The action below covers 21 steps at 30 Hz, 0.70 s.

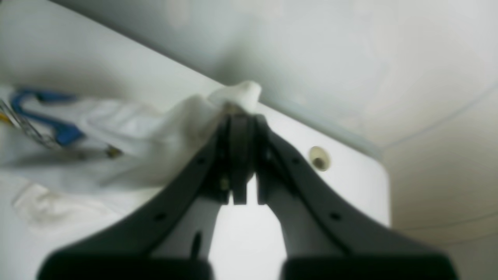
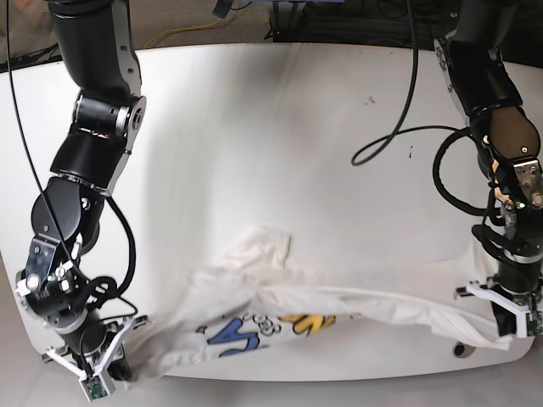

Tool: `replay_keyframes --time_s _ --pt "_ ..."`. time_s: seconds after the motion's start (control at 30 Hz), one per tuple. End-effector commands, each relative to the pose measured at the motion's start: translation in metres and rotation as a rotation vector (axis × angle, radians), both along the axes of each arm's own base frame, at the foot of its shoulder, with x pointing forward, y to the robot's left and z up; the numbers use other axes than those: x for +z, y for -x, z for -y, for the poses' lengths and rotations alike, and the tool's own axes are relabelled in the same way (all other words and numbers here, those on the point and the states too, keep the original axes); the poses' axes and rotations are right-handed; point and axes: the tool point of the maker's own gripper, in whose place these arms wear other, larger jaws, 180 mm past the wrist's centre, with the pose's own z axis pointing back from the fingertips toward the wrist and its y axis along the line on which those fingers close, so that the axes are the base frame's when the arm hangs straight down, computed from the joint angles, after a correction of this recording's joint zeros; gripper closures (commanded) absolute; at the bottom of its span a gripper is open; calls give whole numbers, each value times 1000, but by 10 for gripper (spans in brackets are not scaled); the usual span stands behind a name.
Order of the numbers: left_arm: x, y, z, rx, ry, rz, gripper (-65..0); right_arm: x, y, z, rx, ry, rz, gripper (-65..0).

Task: Fold the T-shirt properly
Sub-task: 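Lift the shirt with both grippers, shake and lay it flat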

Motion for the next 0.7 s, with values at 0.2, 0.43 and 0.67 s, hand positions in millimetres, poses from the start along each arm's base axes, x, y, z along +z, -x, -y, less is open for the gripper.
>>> replay_keyframes --time_s 0.2,0.43,0.67 --pt "91 7 -36 76 -78 128 -6 105 -11 15 -29 52 160 0" --pt "82 10 -43 90 -95 97 -6 73 -7 22 -34 92 74 0" --pt "-1 35 -37 57 -142 -96 -6 -20 37 48 -94 88 -67 0"
